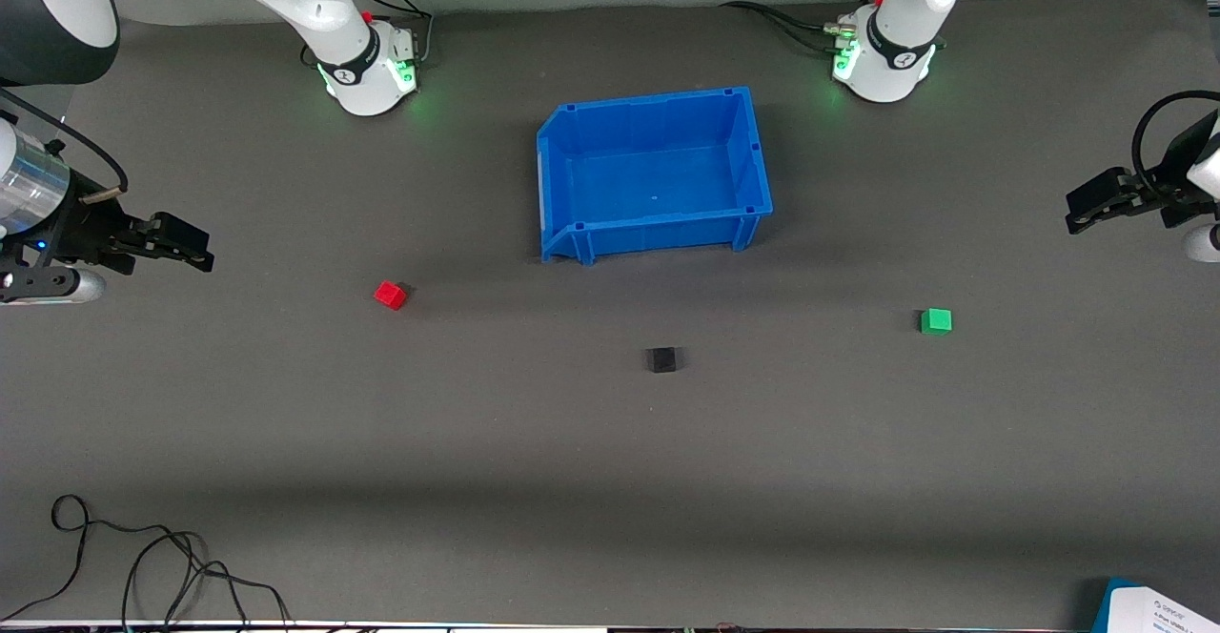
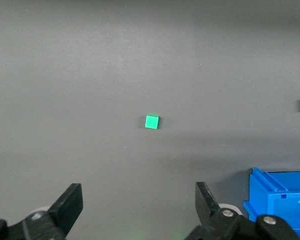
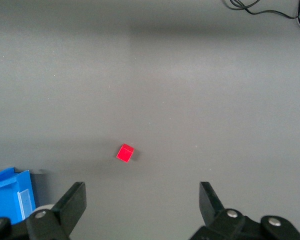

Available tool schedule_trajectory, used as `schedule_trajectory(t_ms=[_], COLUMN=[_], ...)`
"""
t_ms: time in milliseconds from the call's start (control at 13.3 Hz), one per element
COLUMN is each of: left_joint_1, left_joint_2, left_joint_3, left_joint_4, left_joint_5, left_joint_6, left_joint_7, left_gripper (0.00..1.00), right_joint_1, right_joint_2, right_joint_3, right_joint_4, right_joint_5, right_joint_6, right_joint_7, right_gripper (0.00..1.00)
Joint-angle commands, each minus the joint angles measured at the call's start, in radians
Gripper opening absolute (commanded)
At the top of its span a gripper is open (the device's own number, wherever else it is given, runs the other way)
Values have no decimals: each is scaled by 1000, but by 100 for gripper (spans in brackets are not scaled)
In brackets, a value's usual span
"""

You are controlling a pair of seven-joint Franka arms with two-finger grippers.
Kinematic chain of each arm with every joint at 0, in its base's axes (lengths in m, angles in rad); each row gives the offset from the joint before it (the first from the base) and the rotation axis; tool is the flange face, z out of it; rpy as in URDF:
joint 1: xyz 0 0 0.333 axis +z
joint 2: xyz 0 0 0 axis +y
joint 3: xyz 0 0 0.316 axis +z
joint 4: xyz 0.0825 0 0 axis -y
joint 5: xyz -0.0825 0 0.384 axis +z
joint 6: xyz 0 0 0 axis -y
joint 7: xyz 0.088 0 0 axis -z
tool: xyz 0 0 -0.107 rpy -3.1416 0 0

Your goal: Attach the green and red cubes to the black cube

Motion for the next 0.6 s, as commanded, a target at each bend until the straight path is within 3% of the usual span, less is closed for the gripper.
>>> schedule_trajectory(t_ms=[0, 527], left_joint_1=[-5, -7], left_joint_2=[-10, -10], left_joint_3=[3, 3], left_joint_4=[0, 0], left_joint_5=[12, 12], left_joint_6=[5, 4], left_joint_7=[-4, -4], left_gripper=[100, 100], right_joint_1=[10, -3], right_joint_2=[0, 65], right_joint_3=[-3, -7], right_joint_4=[6, 54], right_joint_5=[10, 8], right_joint_6=[4, 4], right_joint_7=[13, 105], right_gripper=[100, 100])
